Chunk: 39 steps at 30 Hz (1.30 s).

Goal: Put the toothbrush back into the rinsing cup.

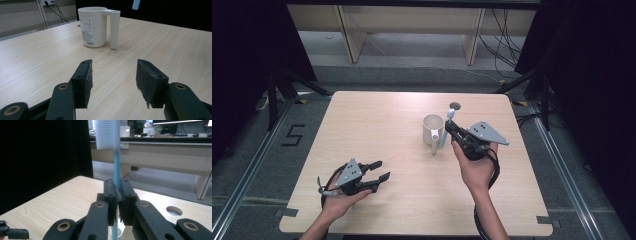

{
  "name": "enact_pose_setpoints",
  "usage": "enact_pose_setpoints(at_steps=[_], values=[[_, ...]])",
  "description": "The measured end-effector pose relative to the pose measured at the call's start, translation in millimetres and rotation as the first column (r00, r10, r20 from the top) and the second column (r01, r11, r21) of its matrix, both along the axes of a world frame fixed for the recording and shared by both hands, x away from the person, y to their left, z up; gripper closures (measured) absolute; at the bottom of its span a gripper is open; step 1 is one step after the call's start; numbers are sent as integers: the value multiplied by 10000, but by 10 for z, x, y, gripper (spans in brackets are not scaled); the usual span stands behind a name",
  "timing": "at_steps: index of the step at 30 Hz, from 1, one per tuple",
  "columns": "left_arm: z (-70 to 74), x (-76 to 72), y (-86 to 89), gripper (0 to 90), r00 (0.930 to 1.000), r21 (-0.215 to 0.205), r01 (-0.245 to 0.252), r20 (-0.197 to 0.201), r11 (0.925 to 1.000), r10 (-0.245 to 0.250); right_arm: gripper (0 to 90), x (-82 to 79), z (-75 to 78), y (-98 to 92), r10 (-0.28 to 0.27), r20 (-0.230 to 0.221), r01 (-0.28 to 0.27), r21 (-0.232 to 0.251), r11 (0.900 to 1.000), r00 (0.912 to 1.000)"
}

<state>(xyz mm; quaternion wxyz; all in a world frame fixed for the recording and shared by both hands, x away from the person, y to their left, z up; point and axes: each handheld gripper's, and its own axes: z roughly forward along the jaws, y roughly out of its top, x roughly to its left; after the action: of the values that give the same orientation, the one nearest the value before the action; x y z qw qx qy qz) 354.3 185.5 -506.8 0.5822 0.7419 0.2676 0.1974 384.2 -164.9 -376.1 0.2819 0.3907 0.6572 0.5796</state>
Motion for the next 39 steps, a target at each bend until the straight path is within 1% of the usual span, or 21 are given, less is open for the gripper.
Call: enact_pose_setpoints(at_steps=[2, 3, 4, 5, 7, 8, 11, 13, 14, 15, 16, 17, 18, 20, 22, 23, 26, 29, 31, 32, 39], values=[[-6, 3, -5, 466, 10000, -113, 50, 39, 9999, -50, 859, 14, 15, 6, 45, 68, -45, -39, 10000, 10000], [-5, 1, -4, 466, 10000, -98, 53, 35, 9999, -52, 859, 20, 22, 6, -19, 161, 21, -98, 10000, 9999], [-3, -1, -4, 466, 10000, -88, 49, 32, 9999, -49, 859, 19, 30, 14, 6, 61, -6, -61, 10000, 10000], [6, -10, 4, 466, 10000, 57, 1, -18, 10000, -1, 859, 31, 35, 26, 38, 112, -38, 8, 10000, 9999], [11, -11, 4, 465, 10000, 40, 3, -6, 10000, -3, 859, 51, 49, 34, 20, 242, -16, -138, 9999, 9997], [13, -12, 4, 465, 10000, 37, 0, -6, 10000, 0, 859, 50, 56, 47, -2, 136, 3, -47, 10000, 9999], [19, -12, 9, 465, 10000, 28, -1, 3, 10000, 1, 859, 65, 61, 78, 41, 219, -40, -53, 10000, 9998], [20, -13, 12, 465, 10000, 25, -7, 1, 10000, 7, 859, 77, 65, 85, 26, 390, -19, -186, 9998, 9992], [15, -9, 11, 465, 10000, -41, 6, 23, 10000, -6, 859, 77, 64, 105, 91, 239, -90, -16, 10000, 9997], [8, -4, 8, 465, 10000, -151, 50, 54, 9999, -49, 859, 85, 67, 104, 32, 328, -28, -137, 9999, 9995], [8, -5, 8, 465, 10000, -142, 44, 57, 9999, -43, 859, 93, 65, 123, 82, 282, -83, 45, 10000, 9996], [9, -5, 9, 465, 10000, -141, 47, 57, 9999, -46, 859, 104, 69, 125, 131, 367, -129, -50, 9999, 9992], [9, -5, 8, 465, 10000, -163, 31, 56, 9999, -30, 859, 105, 76, 130, 42, 279, -40, -86, 10000, 9996], [10, -4, 6, 465, 10000, -159, 26, 49, 9999, -25, 859, 123, 88, 130, 34, 389, -27, -185, 9998, 9992], [19, -11, 11, 465, 10000, 14, -23, -3, 10000, 23, 859, 128, 97, 146, 47, 244, -46, -40, 10000, 9997], [19, -11, 10, 465, 10000, 19, -12, 1, 10000, 12, 859, 140, 102, 148, 50, 375, -47, -81, 10000, 9993], [19, -13, 8, 464, 10000, 19, -1, 7, 10000, 1, 859, 152, 116, 173, 54, 234, -53, -39, 10000, 9997], [18, -13, 10, 464, 10000, 10, -17, 2, 10000, 17, 859, 181, 117, 178, 32, 418, -27, -115, 9999, 9991], [18, -13, 11, 464, 10000, 5, -24, -3, 10000, 24, 859, 191, 117, 187, -3, 399, 4, -44, 10000, 9992], [17, -12, 11, 464, 10000, 4, -29, -5, 10000, 29, 859, 189, 120, 189, -29, 249, 29, 6, 10000, 9997], [15, -12, 7, 464, 10000, 14, -7, 7, 10000, 7, 859, 232, 123, 198, 68, 370, -69, 20, 10000, 9993]])
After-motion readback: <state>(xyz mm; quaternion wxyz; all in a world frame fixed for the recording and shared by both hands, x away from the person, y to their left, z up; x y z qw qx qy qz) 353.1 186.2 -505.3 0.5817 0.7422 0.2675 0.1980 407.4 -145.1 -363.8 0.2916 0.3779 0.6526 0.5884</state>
